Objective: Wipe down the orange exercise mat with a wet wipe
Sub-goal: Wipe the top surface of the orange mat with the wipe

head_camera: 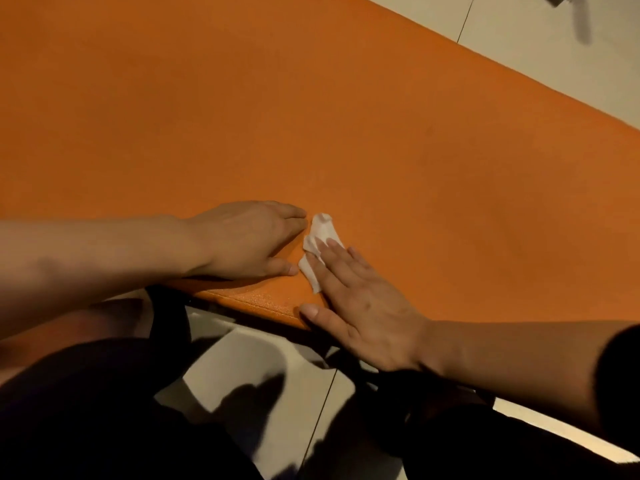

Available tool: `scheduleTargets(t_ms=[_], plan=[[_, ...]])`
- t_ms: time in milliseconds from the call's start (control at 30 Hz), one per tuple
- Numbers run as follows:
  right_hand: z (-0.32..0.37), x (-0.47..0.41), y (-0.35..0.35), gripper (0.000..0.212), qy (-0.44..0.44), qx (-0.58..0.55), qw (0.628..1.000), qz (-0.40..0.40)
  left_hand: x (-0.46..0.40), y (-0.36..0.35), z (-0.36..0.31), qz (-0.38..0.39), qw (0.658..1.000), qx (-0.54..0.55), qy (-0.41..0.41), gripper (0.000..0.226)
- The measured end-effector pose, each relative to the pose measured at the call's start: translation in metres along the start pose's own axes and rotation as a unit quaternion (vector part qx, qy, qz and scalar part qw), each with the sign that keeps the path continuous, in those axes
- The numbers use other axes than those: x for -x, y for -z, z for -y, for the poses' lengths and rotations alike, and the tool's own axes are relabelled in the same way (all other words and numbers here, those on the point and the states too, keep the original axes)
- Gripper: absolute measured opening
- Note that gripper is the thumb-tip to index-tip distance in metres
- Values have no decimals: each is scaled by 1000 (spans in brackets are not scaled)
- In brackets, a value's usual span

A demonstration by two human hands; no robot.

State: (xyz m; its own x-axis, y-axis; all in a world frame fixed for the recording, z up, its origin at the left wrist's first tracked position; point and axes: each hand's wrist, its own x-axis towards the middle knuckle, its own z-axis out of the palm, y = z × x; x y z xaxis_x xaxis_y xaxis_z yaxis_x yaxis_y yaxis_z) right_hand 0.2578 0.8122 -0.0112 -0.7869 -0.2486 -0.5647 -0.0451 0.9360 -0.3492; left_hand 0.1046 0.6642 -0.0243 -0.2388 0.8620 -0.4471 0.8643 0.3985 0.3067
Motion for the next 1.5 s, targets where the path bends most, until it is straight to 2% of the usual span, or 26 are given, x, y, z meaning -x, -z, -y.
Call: scheduleTargets(t_ms=[100, 200, 300, 433, 567, 700, 767, 867, 967, 1100, 1200, 1300, 1400, 1500], plan=[[-11, -17, 5, 81, 90, 15, 996, -9, 1, 6, 7, 18, 1000, -10, 3, 79], [-49, 8, 1, 74, 185, 70, 980, -31, 3, 19, 19, 86, 993, -84, 6, 91], [-54, 16, -11, 75, 209, 46, 975, -50, 2, 39, 31, 169, 974, -152, 12, 97], [-29, -48, 4, 77, 218, 52, 973, -54, -16, 62, 40, 201, 961, -189, 18, 105], [-67, -63, 30, 69, 205, 76, 975, -44, -40, 68, 44, 198, 963, -179, 36, 111], [-113, -19, 17, 72, 123, 82, 988, -46, -43, 55, 51, 191, 970, -142, 58, 116], [-104, -14, 14, 75, 118, 74, 990, -33, -41, 47, 52, 187, 972, -132, 60, 119], [-71, -40, 19, 78, 181, 58, 982, 1, -43, 41, 46, 190, 972, -121, 66, 121], [-68, -67, 27, 71, 226, 86, 970, -21, -49, 40, 42, 191, 974, -98, 74, 121], [-112, -49, 27, 72, 136, 93, 986, -25, -53, 36, 44, 185, 976, -87, 77, 125], [-113, -23, 24, 75, 82, 103, 991, -5, -53, 35, 44, 178, 978, -70, 78, 125], [-80, -25, 17, 75, 105, 83, 991, 14, -55, 39, 42, 165, 981, -62, 81, 125], [-69, -58, 24, 69, 162, 90, 983, -10, -56, 42, 44, 138, 986, -36, 83, 117], [-92, -77, 41, 70, 138, 104, 984, -31, -55, 41, 46, 119, 989, -22, 80, 114]])
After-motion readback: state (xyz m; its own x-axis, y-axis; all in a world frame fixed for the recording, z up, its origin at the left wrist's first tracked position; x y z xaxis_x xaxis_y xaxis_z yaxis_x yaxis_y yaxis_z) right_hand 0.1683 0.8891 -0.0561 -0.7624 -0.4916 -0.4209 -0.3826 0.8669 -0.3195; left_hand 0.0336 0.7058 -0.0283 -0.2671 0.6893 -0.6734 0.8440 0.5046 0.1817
